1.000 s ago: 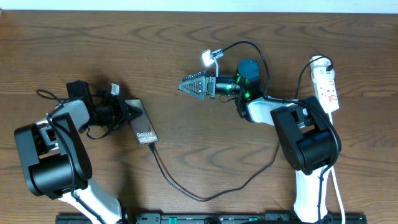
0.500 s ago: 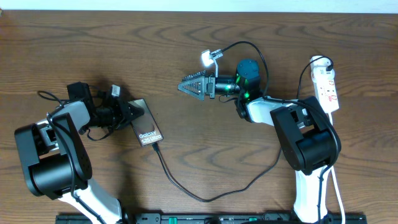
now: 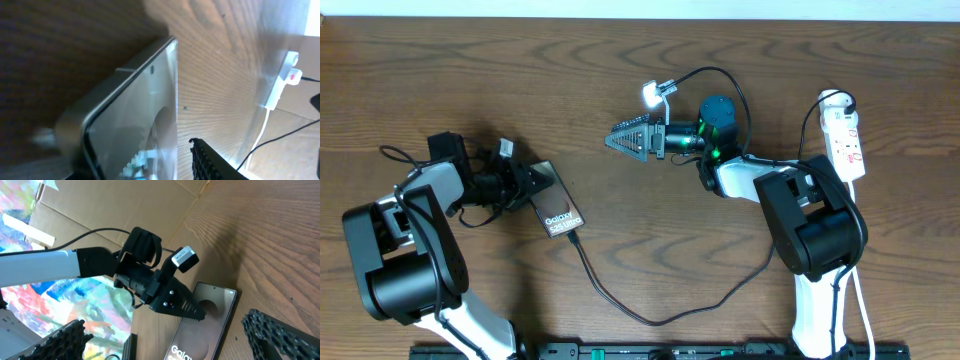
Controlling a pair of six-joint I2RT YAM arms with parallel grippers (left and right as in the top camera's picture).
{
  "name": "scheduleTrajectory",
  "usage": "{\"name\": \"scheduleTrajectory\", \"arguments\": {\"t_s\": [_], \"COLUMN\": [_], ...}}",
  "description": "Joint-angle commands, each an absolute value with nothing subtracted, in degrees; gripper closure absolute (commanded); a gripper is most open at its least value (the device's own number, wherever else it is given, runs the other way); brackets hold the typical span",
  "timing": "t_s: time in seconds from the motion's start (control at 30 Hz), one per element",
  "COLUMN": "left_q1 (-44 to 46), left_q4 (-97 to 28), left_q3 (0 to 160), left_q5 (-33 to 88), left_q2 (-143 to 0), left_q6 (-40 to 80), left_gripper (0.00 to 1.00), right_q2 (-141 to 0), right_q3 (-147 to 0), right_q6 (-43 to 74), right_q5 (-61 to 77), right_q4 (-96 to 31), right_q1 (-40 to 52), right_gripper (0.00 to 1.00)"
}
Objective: Plug charger to phone and switch on socket
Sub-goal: 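Grasp the white charger plug with the right gripper and lift it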
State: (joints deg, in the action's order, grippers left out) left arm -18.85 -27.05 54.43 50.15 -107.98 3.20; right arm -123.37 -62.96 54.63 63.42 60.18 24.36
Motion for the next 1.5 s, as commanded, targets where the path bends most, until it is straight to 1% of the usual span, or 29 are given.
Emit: {"name": "scheduleTrajectory", "arguments": {"t_s": [0.0, 0.1, 0.2, 0.37, 0.47, 1.23, 1.37, 1.47], "left_q1": [-18.9, -18.9, -18.9, -18.9, -18.9, -18.9, -18.9, -18.9], "left_q4": [-28.5, -29.4, -31.0, -34.2, -35.8, -45.8, -45.9, -46.2], "left_q3": [53.7, 53.7, 53.7, 53.7, 53.7, 53.8, 54.1, 54.9], "left_q5": [39.3, 38.9, 35.8, 26.5, 24.5, 23.3, 23.3, 23.3], "left_q2": [-109.1, -109.1, -109.1, -109.1, -109.1, -108.8, -106.6, -102.4], "left_q6": [3.7, 3.7, 4.7, 8.5, 8.5, 8.5, 8.4, 8.6], "left_gripper": [0.54, 0.5, 0.46, 0.45, 0.45, 0.44, 0.44, 0.44], "right_q2": [-122.9, -122.9, -122.9, -122.9, -122.9, -122.9, -122.9, -122.9], "right_q3": [-63.7, -63.7, -63.7, -63.7, -63.7, -63.7, -63.7, -63.7], "right_q6": [53.5, 53.5, 53.5, 53.5, 53.5, 53.5, 53.5, 53.5], "right_q5": [63.8, 63.8, 63.8, 63.8, 63.8, 64.1, 64.7, 64.7], "right_q4": [60.2, 60.2, 60.2, 60.2, 60.1, 60.1, 60.1, 60.1], "right_q1": [24.9, 24.9, 24.8, 24.9, 24.9, 25.2, 25.2, 25.2], "right_gripper": [0.01, 0.01, 0.01, 0.01, 0.01, 0.01, 0.01, 0.01]}}
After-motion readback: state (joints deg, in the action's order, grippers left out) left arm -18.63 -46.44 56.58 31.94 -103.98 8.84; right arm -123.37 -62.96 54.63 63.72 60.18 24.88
